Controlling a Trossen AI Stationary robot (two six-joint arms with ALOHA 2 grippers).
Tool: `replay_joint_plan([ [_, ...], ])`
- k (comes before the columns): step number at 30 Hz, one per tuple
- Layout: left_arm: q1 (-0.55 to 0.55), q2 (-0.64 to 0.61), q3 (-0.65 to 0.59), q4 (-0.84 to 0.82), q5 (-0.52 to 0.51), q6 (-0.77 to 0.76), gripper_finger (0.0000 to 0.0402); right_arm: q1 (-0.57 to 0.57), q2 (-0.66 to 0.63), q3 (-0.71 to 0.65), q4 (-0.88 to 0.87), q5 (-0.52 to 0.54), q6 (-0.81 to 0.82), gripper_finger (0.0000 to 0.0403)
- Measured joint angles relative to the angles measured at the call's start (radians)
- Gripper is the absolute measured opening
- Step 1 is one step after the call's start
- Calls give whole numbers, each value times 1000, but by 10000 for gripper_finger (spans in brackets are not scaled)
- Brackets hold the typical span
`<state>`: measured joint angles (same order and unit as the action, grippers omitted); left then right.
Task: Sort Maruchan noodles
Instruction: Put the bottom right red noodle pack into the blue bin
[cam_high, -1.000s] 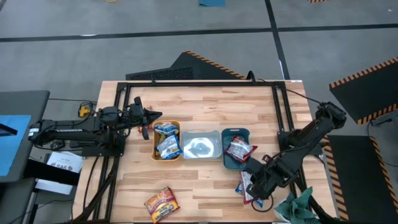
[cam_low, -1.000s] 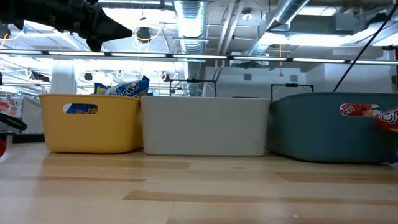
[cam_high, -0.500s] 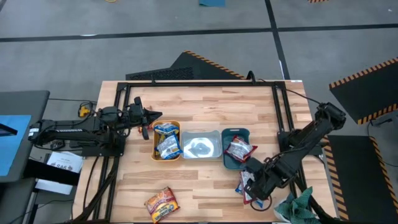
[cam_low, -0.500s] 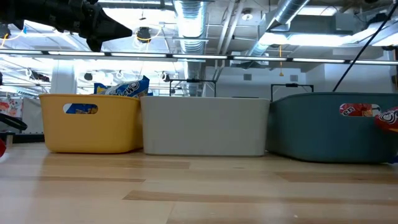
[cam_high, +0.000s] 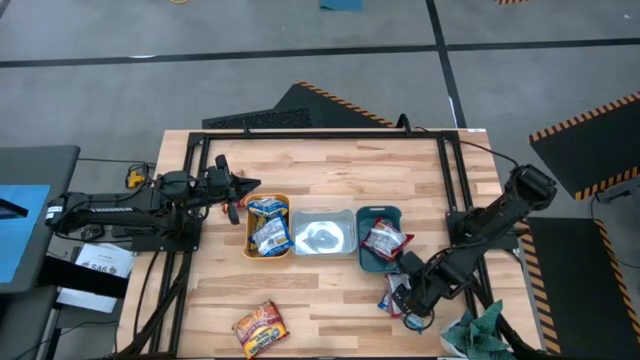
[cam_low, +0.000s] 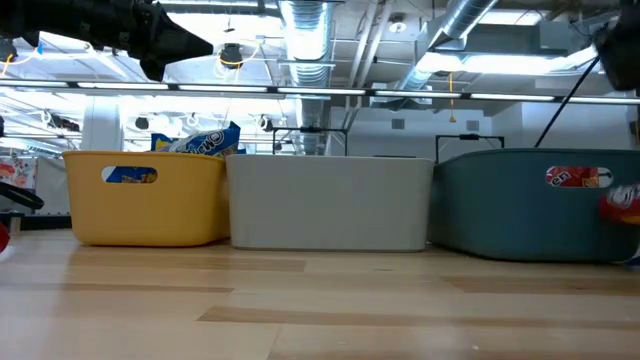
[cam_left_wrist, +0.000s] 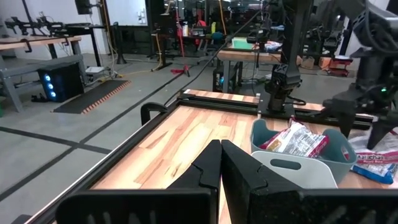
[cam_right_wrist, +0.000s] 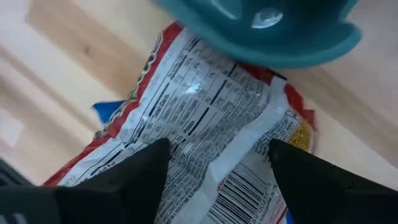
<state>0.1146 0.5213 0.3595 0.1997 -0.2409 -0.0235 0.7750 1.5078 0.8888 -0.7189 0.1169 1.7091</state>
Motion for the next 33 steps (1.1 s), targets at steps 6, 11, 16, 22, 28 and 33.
replay_joint_plan([
  [6, 0, 0, 0, 0, 0, 0, 0, -10, -1, -25, -2, -30, -18, 262],
  [11, 0, 0, 0, 1, 0, 0, 0, -14, 1, -20, -10, -67, -91, 147],
  [16, 0, 0, 0, 1, -1, 0, 0, -31, 1, 39, -63, -101, -209, 17],
  [22, 0, 0, 0, 1, -1, 1, 0, -62, -2, 185, -219, -37, -365, 8],
  [28, 0, 0, 0, 1, -1, 1, 0, -92, -3, 319, -298, 37, -536, 7],
  [33, 0, 0, 0, 1, -1, 1, 0, -115, -3, 397, -300, 50, -706, 7],
])
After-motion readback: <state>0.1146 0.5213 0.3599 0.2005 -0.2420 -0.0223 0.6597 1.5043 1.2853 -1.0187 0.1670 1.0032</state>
